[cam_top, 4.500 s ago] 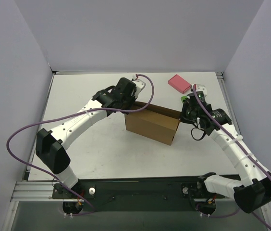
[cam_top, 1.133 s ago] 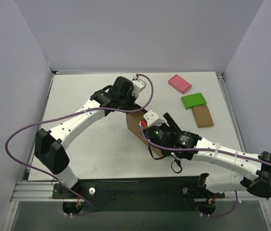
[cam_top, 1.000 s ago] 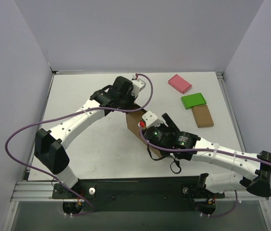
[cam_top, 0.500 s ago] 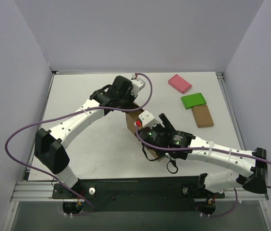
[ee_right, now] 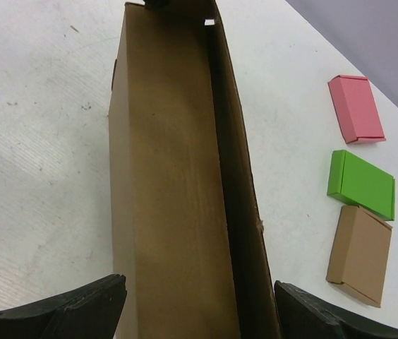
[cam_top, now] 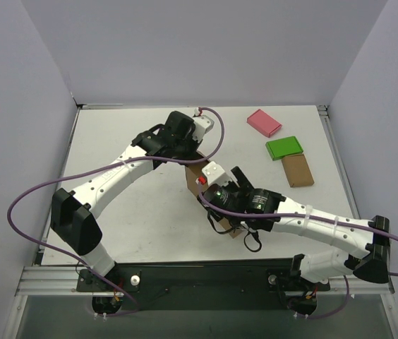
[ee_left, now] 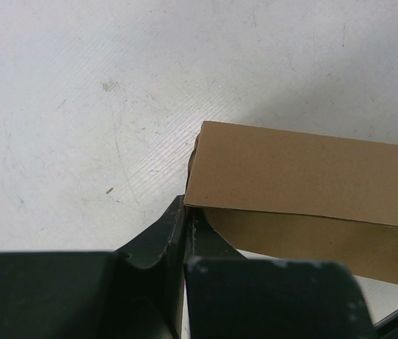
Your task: Fold the paper box
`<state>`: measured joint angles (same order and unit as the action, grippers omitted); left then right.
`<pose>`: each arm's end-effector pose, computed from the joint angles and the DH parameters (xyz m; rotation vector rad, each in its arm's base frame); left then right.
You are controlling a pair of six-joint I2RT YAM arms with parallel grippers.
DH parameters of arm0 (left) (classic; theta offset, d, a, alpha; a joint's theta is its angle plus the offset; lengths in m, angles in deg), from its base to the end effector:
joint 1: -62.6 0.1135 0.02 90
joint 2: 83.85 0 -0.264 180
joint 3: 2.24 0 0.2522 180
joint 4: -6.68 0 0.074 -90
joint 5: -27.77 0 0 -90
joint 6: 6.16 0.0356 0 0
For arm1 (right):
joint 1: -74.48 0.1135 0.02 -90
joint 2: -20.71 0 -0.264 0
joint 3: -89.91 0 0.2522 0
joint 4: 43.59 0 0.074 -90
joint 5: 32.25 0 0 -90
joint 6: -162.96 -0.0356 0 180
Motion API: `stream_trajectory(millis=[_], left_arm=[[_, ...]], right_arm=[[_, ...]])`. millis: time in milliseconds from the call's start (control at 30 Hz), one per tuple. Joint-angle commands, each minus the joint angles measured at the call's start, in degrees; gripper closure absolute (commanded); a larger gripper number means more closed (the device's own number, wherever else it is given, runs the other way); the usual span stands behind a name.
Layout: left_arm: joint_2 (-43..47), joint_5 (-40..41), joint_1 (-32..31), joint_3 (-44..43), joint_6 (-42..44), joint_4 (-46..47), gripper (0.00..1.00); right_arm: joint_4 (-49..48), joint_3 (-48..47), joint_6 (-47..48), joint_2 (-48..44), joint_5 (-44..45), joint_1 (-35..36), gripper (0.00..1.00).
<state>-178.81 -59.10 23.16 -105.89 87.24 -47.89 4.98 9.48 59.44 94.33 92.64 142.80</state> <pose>0.2857 -0.2325 0.3360 0.8456 2.2278 -0.2368 0.1198 0.2461 0.3280 -0.7142 2.0291 0.1189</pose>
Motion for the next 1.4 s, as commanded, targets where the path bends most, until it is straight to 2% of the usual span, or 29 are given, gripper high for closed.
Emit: stream_trajectory(millis=[0, 133, 433, 500, 567, 667, 800, 933, 1033, 1233, 1367], left_arm=[[-1.8, -2.3, -0.5, -0.8, -1.4, -5.3, 1.0], [-1.9, -2.5, -0.5, -1.1, -1.4, -5.2, 1.0], [-0.2, -5.3, -0.5, -1.2, -1.9, -4.7, 1.0], [0.9, -7.1, -0.4, -1.1, -2.3, -3.9, 0.92], [1.8, -8.6, 0.0, -1.1, -2.6, -3.0, 0.76], [3.6, -12.4, 1.4, -1.1, -3.1, -2.1, 0.6], [7.1, -16.5, 3.5, -0.2, -3.1, -2.2, 0.5], [10.7, -20.3, 7.7, 2.7, -3.1, -1.8, 0.47], [12.4, -24.2, 11.1, 3.7, -6.4, -0.6, 0.47], [11.8, -27.1, 12.0, 3.1, -9.5, 2.5, 0.47], [9.7, -28.5, 12.7, 1.6, -12.0, 5.1, 0.47]], right_arm=[[3.4, -0.7, -0.6, 3.2, 2.8, 1.6, 0.14], [3.7, -0.2, -1.0, 4.5, 5.4, 2.2, 0.14], [8.0, 0.4, -5.2, 7.8, 16.6, 3.0, 0.25], [8.3, 0.6, -5.6, 8.1, 17.4, 3.2, 0.27], [8.5, 0.8, -6.3, 8.5, 18.2, 3.2, 0.29], [8.8, 1.0, -7.2, 9.3, 18.5, 3.2, 0.3], [9.4, 1.5, -8.5, 10.1, 18.8, 3.2, 0.33], [9.6, 2.5, -9.7, 10.5, 19.1, 3.2, 0.34], [9.6, 3.1, -10.0, 11.0, 19.7, 3.3, 0.35], [9.7, 4.0, -10.6, 12.9, 21.4, 3.1, 0.38], [9.8, 4.7, -10.7, 14.5, 23.1, 3.6, 0.44]])
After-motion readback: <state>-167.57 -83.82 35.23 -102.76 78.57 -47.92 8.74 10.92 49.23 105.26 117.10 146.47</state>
